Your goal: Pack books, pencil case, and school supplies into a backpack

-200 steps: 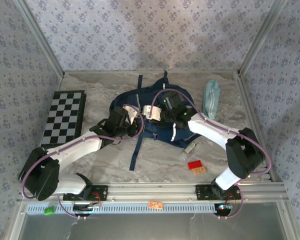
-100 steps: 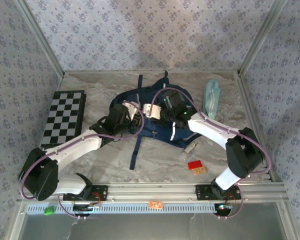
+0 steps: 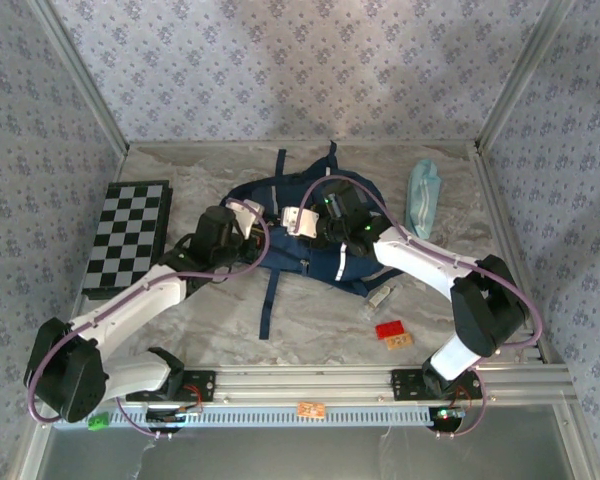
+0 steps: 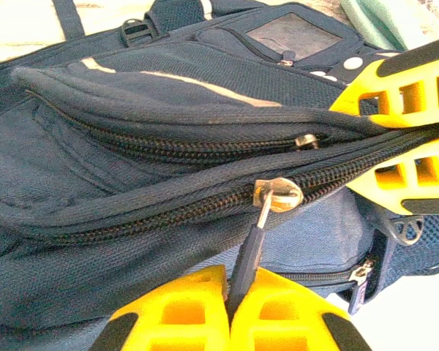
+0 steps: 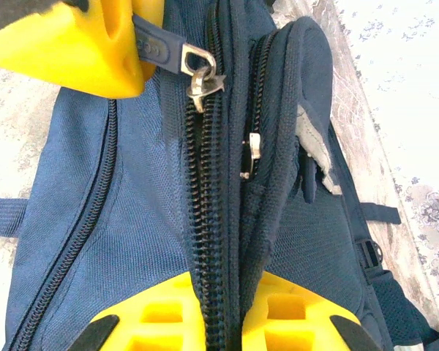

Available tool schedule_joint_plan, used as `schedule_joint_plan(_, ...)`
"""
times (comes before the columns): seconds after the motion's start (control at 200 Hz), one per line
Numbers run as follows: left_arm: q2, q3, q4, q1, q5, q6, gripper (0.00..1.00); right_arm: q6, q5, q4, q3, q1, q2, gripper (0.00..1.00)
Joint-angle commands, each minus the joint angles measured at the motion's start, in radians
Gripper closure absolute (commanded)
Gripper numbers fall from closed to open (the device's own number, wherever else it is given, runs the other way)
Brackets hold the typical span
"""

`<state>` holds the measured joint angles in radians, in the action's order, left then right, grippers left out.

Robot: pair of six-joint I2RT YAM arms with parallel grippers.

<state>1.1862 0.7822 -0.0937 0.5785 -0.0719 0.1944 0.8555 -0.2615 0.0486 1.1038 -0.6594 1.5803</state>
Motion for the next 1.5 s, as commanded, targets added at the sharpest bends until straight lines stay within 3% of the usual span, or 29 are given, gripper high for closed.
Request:
schedule_joint_plan(0.0,-0.005,0.012,-0.030,-0.103,0.234,0.038,1.00,0.050,0.035,0.028,-0.019,0.020,-0.045,1.00)
schedule_joint_plan(0.585,-0.010,0.052,-0.098,-0.221,0.270,0.088,1.00,0.056,0.048,0.017,-0.036,0.014,-0.059,1.00)
schedule_joint_plan(0.695,-0.060,0.015,-0.039,-0.221,0.169,0.103,1.00,0.042,0.035,0.028,-0.028,0.012,-0.060,1.00)
schedule_joint_plan(0.825,-0.065,0.056,-0.123,-0.218,0.068,0.118,1.00,0.029,-0.001,0.021,-0.039,0.014,-0.074,1.00)
schedule_joint_plan(0.889,-0.068,0.059,-0.134,-0.212,0.043,0.113,0.74,0.027,-0.012,0.019,-0.042,0.022,-0.074,1.00)
schedule_joint_plan(0.944,-0.064,0.061,-0.133,-0.212,0.023,0.131,0.61,0.024,0.001,0.025,-0.039,0.022,-0.073,1.00)
schedule_joint_plan(1.004,-0.035,0.079,-0.125,-0.213,0.002,0.174,0.42,0.022,0.005,0.026,-0.042,0.018,-0.082,0.83)
schedule_joint_plan(1.099,0.032,0.158,-0.195,-0.213,0.014,0.271,0.41,0.011,0.004,0.015,-0.064,0.004,-0.095,0.55)
schedule_joint_plan(1.289,0.010,0.131,-0.208,-0.212,-0.038,0.484,0.41,-0.143,0.083,0.058,-0.126,-0.103,-0.177,0.30)
schedule_joint_plan(1.384,-0.020,0.085,-0.235,-0.207,-0.092,0.569,0.38,-0.384,0.062,0.117,-0.132,-0.139,-0.235,0.14)
schedule_joint_plan(1.499,-0.058,0.035,-0.278,-0.149,-0.086,0.665,0.34,-0.706,0.138,0.135,-0.164,-0.176,-0.281,0.09)
